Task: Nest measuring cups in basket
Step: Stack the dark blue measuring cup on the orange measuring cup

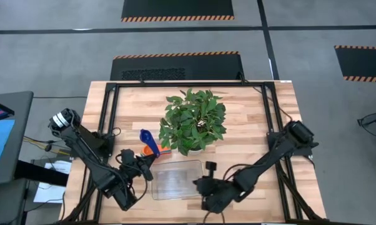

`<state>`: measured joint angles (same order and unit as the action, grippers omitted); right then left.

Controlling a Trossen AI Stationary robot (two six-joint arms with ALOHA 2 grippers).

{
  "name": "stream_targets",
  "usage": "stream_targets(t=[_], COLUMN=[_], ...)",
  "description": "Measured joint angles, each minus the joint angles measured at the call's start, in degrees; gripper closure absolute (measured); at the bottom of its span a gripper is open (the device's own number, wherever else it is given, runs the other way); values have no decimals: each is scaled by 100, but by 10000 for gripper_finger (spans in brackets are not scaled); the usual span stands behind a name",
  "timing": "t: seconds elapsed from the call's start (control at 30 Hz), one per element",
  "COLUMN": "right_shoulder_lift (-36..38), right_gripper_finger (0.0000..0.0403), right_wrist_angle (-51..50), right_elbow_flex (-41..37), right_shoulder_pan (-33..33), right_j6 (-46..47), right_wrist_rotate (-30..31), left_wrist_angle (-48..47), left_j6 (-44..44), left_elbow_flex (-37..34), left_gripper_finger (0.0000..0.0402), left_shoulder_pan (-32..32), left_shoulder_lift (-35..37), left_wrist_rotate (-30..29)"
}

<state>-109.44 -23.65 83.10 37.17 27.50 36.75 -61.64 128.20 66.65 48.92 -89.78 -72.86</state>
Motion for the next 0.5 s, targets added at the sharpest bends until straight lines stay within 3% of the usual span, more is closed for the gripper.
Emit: stream_targets(t=[0.3, 0.5], right_shoulder_lift=[-441, -427], right_gripper_finger=[397, 392], right_wrist_angle=[-737, -1591], right_elbow_flex=[477, 482], right_shoulder_pan=[-293, -272], right_j6=[292, 874], right_wrist_rotate=[-811, -847], left_wrist_angle=[-38, -41], left_j6=[4, 7], left_elbow_flex=[-2, -2], left_gripper_finger=[401, 401], left_shoulder_pan=[1, 1], left_shoulder_lift=[20, 20], left_wrist_rotate=[-155, -249])
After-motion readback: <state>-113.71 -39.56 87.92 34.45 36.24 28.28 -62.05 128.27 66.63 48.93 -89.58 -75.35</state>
